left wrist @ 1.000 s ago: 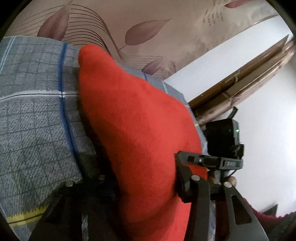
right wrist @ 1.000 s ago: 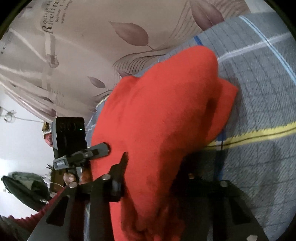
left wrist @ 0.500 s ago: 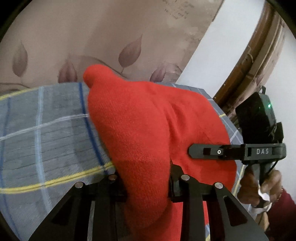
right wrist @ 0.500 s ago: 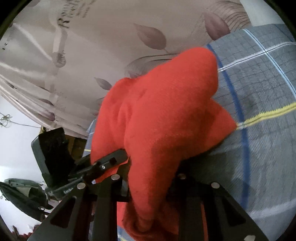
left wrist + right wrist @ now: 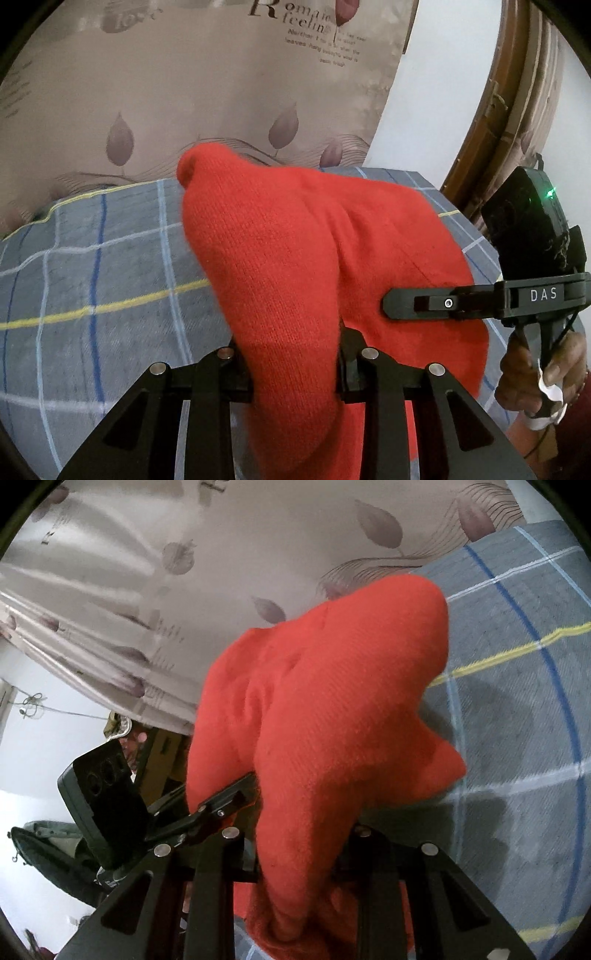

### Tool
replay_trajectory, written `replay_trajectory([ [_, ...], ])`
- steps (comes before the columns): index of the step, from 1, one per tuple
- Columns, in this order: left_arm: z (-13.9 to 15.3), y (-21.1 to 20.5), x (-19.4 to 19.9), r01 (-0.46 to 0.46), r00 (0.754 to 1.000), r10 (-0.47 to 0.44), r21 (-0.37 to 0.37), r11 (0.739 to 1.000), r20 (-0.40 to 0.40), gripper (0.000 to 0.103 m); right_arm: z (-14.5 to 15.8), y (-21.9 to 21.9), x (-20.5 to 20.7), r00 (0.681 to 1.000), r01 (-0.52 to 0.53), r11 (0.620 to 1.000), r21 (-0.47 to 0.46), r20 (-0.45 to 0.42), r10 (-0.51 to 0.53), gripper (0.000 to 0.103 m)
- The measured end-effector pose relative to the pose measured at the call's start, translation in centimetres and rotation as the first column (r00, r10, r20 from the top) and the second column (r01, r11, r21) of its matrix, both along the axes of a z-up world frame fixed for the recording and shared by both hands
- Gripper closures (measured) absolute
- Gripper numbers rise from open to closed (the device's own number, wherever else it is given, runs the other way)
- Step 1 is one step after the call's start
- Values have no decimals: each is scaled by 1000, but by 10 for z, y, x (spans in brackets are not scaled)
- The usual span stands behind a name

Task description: Fold small clothes

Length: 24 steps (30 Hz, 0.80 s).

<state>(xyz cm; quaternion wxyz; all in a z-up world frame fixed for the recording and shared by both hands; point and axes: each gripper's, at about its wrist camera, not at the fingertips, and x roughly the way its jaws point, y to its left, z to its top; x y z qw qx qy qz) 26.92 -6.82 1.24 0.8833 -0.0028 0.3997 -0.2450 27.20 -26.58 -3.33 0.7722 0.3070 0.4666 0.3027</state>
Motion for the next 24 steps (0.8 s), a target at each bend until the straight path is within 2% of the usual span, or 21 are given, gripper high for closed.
replay_trajectory([
  [12, 2, 22, -67, -15, 1000, 14, 36, 999, 19, 72, 6, 32, -51, 1000, -15, 1000, 17, -18, 15, 79],
  [24, -2, 43, -107, -34, 999, 34, 18, 999, 4, 72, 3, 50, -84, 998, -50, 999, 15, -28, 50, 79],
])
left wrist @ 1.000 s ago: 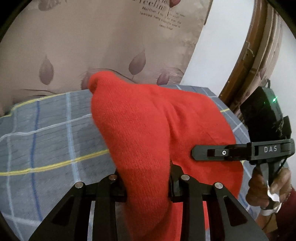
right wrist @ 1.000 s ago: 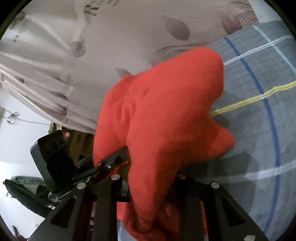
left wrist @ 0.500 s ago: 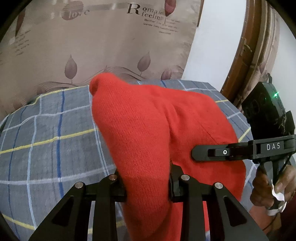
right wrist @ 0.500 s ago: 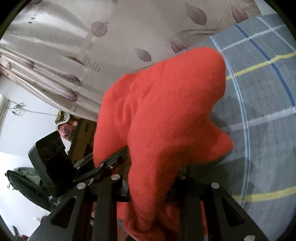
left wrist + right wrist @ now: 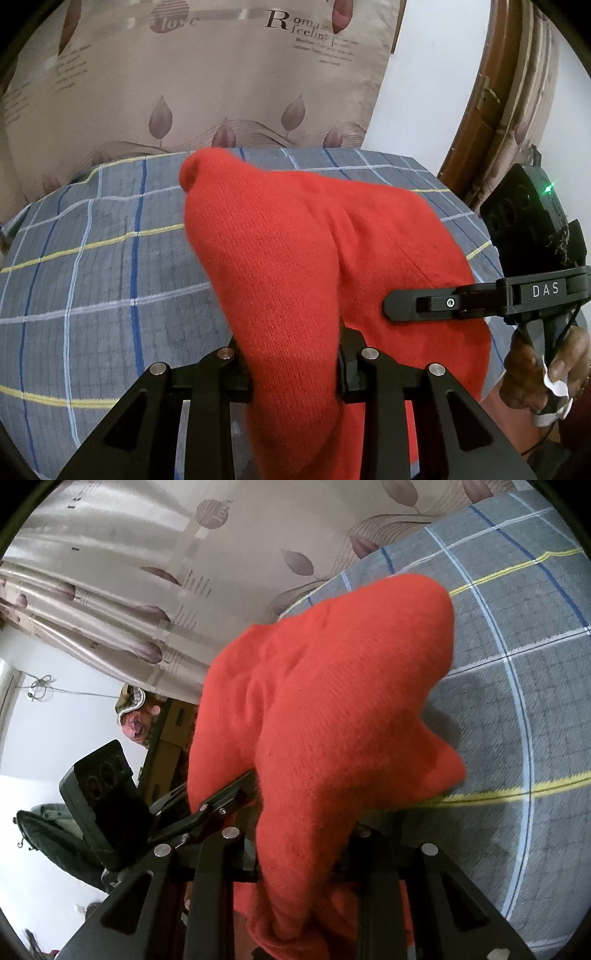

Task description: Fold small clothes

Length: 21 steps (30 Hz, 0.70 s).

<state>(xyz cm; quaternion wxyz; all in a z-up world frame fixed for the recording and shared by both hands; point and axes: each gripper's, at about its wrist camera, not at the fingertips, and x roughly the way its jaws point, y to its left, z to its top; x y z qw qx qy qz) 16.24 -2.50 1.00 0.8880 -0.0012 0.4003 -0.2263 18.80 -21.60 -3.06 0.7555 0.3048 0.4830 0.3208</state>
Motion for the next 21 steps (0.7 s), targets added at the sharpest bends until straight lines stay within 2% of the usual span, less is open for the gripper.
replay_trajectory([
  [8, -8, 8, -14, -12, 1000, 11, -8, 1000, -15, 72, -7, 7, -10, 1000, -17, 1000, -12, -7, 17, 80],
  [21, -39, 10, -24, -14, 1000, 14, 16, 1000, -20, 70, -34, 9, -20, 999, -17, 999, -35, -40, 15, 79],
])
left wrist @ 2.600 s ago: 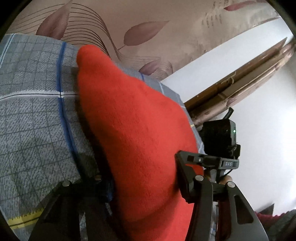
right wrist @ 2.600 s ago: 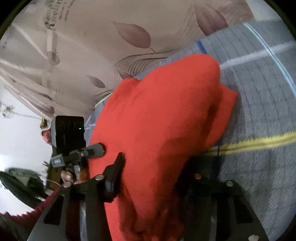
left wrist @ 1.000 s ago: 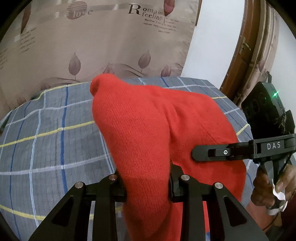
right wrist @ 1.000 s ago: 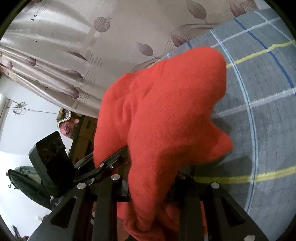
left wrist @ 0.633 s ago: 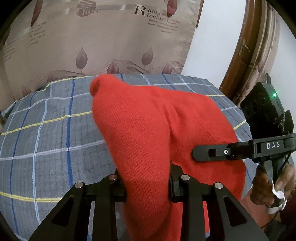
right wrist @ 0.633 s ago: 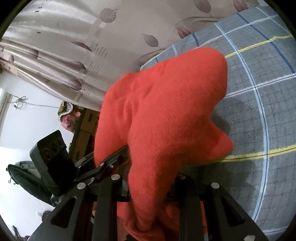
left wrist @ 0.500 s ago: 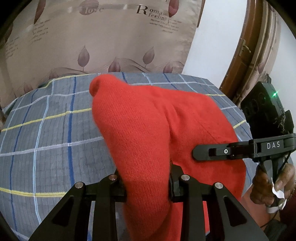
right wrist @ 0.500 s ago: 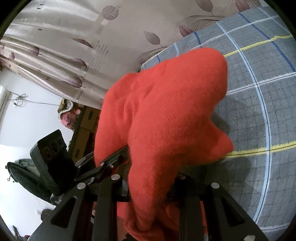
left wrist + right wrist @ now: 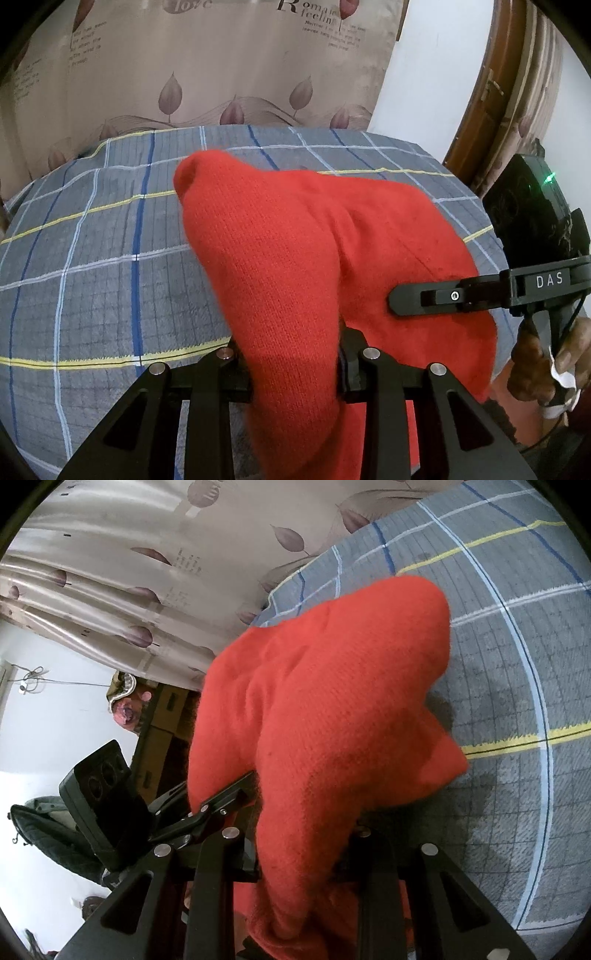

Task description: Fold small clothes

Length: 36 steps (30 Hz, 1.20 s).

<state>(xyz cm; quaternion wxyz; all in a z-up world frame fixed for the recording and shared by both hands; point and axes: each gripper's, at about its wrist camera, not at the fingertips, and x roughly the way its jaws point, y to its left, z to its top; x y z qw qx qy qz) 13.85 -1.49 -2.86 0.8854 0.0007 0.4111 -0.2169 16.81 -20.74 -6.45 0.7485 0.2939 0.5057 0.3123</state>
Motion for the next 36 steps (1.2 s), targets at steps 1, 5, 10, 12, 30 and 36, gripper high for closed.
replay_trajectory([
  [1, -2, -1, -1, -3, 1000, 3, 6, 1000, 5, 68, -3, -1, 0, 1000, 0, 1000, -5, -1, 0, 79],
  [5, -12, -2, -6, -23, 999, 21, 39, 999, 48, 60, -11, -2, 0, 1000, -9, 999, -31, 13, 10, 79],
  [10, -23, -3, -10, -57, 995, 51, 63, 996, 91, 48, -10, 4, -8, 992, -32, 985, -171, 113, 52, 71],
  [12, -25, -2, -13, -78, 991, 69, 74, 994, 119, 43, -10, 6, -13, 986, -26, 977, -213, 157, 60, 69],
  [30, 21, -4, -61, -285, 837, 170, 149, 947, 520, 0, 38, -2, -86, 864, 188, 915, -356, 503, 18, 49],
  [36, 38, -3, -72, -277, 818, 174, 109, 955, 549, 0, 43, 0, -94, 860, 186, 918, -351, 511, 21, 46],
])
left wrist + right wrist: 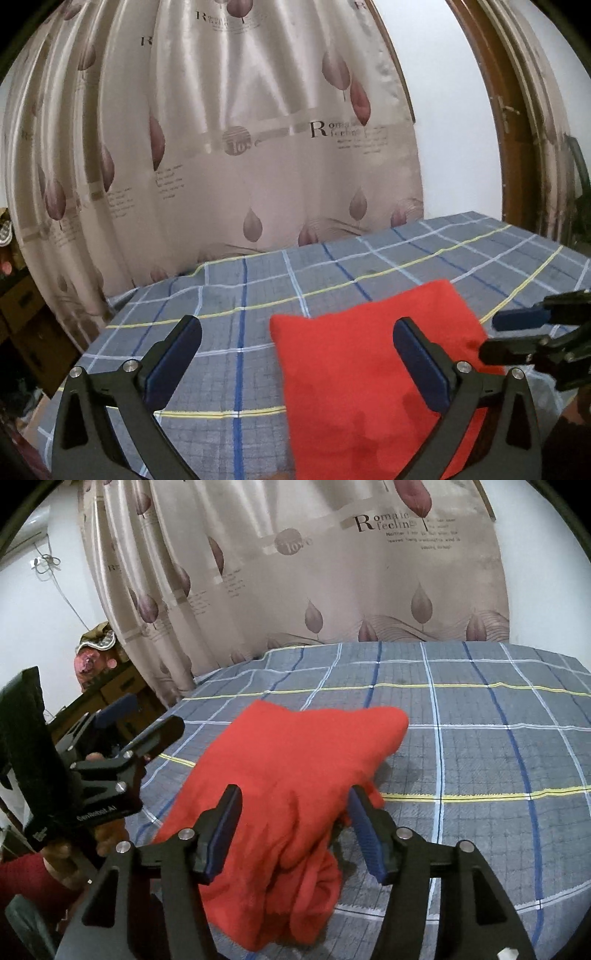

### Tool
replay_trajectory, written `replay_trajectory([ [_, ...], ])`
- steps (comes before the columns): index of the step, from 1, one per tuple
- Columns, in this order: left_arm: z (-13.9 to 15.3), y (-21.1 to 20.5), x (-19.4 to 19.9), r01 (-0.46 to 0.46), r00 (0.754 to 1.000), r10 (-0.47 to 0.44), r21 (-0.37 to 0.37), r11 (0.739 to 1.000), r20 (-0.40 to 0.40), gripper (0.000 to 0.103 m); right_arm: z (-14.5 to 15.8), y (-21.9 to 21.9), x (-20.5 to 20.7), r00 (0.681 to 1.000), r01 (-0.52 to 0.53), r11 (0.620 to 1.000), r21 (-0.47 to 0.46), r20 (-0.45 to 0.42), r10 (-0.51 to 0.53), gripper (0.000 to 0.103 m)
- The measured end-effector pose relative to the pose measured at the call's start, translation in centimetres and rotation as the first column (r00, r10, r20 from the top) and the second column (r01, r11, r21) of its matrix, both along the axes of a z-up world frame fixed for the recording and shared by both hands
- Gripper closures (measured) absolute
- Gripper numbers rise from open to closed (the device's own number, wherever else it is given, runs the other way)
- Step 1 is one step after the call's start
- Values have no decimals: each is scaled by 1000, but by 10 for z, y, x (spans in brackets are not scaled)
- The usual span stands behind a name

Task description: Fold small clothes

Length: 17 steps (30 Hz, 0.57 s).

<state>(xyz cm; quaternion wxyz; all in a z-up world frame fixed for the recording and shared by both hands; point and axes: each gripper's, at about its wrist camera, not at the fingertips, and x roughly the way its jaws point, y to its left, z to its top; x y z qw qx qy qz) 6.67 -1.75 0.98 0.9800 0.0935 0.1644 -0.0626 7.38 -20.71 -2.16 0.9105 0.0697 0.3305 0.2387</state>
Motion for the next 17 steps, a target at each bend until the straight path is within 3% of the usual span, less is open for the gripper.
replay_trajectory([
  [6, 1, 1, -3, 22, 1000, -22, -32, 999, -7, 0, 1, -1, -3, 1000, 5, 1000, 10, 0, -5, 45],
  [12, -5, -2, -3, -24, 1000, 24, -20, 1000, 10, 0, 3, 1, -9, 999, 24, 1000, -5, 27, -23, 44],
  [15, -8, -1, -1, -31, 999, 31, -33, 999, -6, 0, 7, 2, -14, 997, 58, 998, -30, 59, -56, 37],
  [17, -9, -2, 0, -60, 998, 60, -22, 998, -18, 0, 10, 2, -16, 994, 71, 997, -30, 80, -69, 28],
])
